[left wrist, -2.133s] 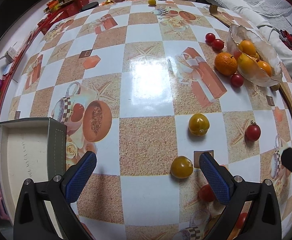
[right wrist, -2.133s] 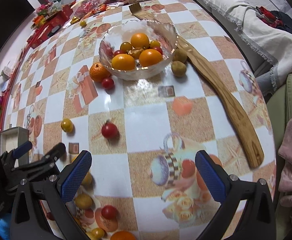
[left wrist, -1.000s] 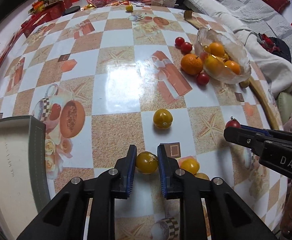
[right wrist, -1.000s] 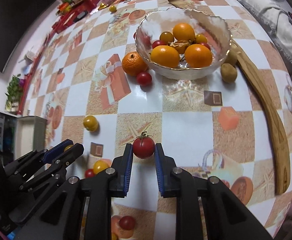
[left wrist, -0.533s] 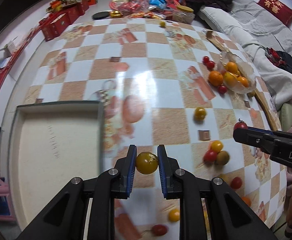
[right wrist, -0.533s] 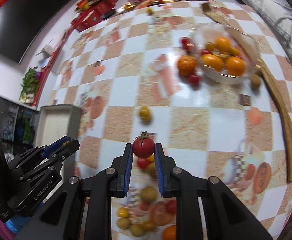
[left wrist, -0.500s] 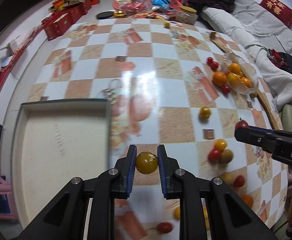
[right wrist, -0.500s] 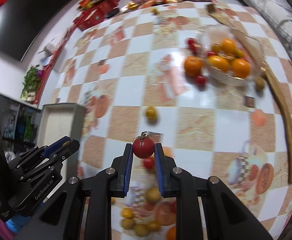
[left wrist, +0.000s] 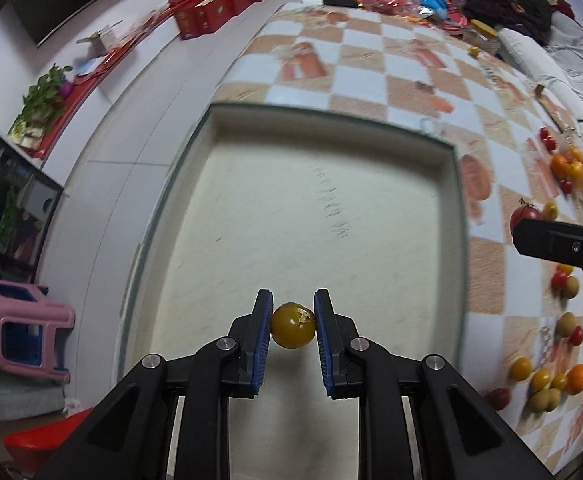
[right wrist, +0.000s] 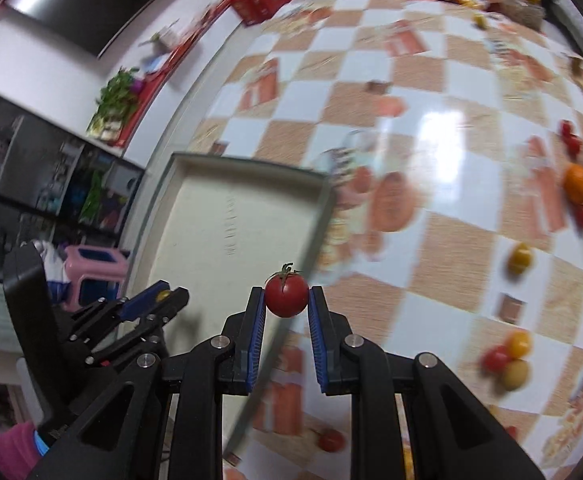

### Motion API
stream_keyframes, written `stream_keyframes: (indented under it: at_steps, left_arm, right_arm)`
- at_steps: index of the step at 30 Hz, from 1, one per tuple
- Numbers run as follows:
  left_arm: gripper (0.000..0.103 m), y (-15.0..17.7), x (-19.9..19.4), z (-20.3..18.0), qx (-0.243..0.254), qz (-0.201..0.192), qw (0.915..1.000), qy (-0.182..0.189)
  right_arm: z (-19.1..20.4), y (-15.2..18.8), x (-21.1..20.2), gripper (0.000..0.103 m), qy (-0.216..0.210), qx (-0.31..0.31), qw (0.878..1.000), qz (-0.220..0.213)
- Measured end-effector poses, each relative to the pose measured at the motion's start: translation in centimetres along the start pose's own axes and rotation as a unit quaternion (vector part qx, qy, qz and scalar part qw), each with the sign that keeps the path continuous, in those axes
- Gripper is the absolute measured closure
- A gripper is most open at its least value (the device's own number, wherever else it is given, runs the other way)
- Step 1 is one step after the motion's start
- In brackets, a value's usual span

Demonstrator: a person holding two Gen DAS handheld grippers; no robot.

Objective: Organize fruits
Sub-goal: 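Carry both tomatoes over the white tray and open both tools to drop them, then move both open tools back over the fruits on the table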

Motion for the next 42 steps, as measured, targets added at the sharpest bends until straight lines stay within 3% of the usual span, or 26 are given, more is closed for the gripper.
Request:
stream_keyframes:
  at_steps: [8, 17, 19, 20, 21, 25, 27, 28, 33, 37, 42]
  left_arm:
    - [0.080, 1.8, 1.8, 2.1, -0.011, 0.021, 0.9996, -0.012]
    - [0.078, 2.4, 1.9, 1.9, 0.004, 0.015, 0.9998, -0.010]
    - [0.048, 2.5, 1.9, 2.1, 0.003, 0.013, 0.9998, -0.012]
    - [0.019, 2.6, 1.9, 2.3, 0.000, 0.011, 0.9999, -0.013]
    - [0.016, 2.5, 1.6, 2.4, -0.003, 0.000, 0.9999, -0.016]
    - [0.016, 2.9, 1.8, 2.5, 0.005, 0.004, 0.9997, -0.022]
    - [0.016, 3.1, 2.0, 2.7, 0.006, 0.010, 0.9996, -0.025]
    - [0.016, 3.2, 2.0, 2.8, 0.006, 0.011, 0.9996, -0.027]
    - [0.016, 3.1, 1.1, 2.6, 0.018, 0.006, 0.9995, -0.026]
    - [0.016, 2.6, 0.0, 1.0, 0.046, -0.007, 0.9987, -0.018]
    - [0.016, 2.0, -1.9, -2.7, 0.088, -0.026, 0.9957, 0.010]
  right_arm:
    - [3.6, -0.1, 5.1, 0.079, 0.027, -0.055, 0.997, 0.046]
    - [4.7, 0.3, 8.1, 0.078, 0.070, -0.098, 0.989, 0.084]
    - [4.8, 0.5, 8.5, 0.077, 0.072, -0.098, 0.988, 0.091]
    - [4.9, 0.5, 8.7, 0.072, 0.072, -0.097, 0.988, 0.094]
    - [4.9, 0.6, 8.9, 0.064, 0.074, -0.096, 0.988, 0.096]
    - [5.4, 0.3, 9.1, 0.044, 0.065, -0.098, 0.989, 0.093]
    - [5.9, 0.1, 9.1, 0.018, 0.051, -0.095, 0.990, 0.089]
    - [6.3, -0.2, 8.9, 0.016, 0.048, -0.092, 0.991, 0.081]
    - [5.4, -1.9, 5.2, 0.016, 0.030, -0.054, 0.998, 0.018]
    - [3.0, -2.4, 2.1, 0.015, 0.046, -0.021, 0.999, -0.020]
    - [-1.9, -0.5, -2.0, 0.015, 0.082, 0.019, 0.995, -0.045]
Point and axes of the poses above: each gripper's, at about its wrist camera, not at the fingertips, and x roughly the way its jaws point, z to its left, y to its underside, the point moved 6 cm from there along x, roughly the way its jaws point, and after that the axes turned 2 degrees about y, right-handed, at the moved point
